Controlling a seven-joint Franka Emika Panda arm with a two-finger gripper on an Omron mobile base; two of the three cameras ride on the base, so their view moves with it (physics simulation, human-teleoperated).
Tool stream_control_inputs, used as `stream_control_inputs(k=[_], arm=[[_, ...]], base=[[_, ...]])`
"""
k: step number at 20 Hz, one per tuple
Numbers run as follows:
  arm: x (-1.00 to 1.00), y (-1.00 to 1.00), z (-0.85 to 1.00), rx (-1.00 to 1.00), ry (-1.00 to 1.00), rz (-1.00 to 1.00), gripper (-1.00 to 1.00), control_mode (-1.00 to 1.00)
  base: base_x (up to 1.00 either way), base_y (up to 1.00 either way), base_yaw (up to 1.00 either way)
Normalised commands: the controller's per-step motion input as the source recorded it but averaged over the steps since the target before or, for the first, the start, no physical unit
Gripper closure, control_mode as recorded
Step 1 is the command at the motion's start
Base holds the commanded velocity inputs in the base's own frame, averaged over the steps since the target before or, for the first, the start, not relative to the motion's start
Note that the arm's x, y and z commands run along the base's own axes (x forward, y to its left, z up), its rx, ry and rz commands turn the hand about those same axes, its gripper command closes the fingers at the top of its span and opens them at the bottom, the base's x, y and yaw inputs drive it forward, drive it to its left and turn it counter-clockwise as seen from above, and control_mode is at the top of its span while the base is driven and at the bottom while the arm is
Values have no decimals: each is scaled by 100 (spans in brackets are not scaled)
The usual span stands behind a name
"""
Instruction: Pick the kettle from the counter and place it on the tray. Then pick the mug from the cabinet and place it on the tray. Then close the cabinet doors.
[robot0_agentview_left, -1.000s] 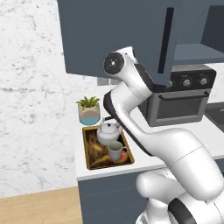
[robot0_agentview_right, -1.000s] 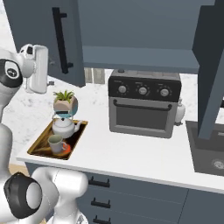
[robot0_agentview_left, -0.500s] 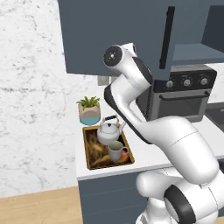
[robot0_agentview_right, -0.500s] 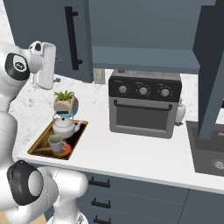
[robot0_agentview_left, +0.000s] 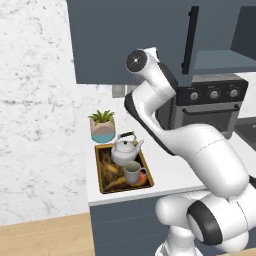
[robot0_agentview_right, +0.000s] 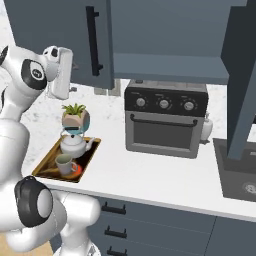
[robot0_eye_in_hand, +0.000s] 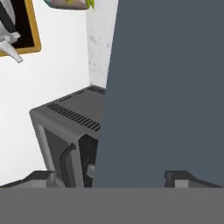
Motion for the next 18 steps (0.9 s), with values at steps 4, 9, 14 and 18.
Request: stream_control_inputs(k=[4,9,14,18], arm=[[62,-28,-26,4,0,0,-100,-100],[39,-22,-23,8,0,0,-100,-100],[51,-19,-21,7,0,0,-100,-100],[54,-15,-17,10,0,3,-100,-100]], base=[[0,0,0],[0,0,0],[0,0,0],[0,0,0]])
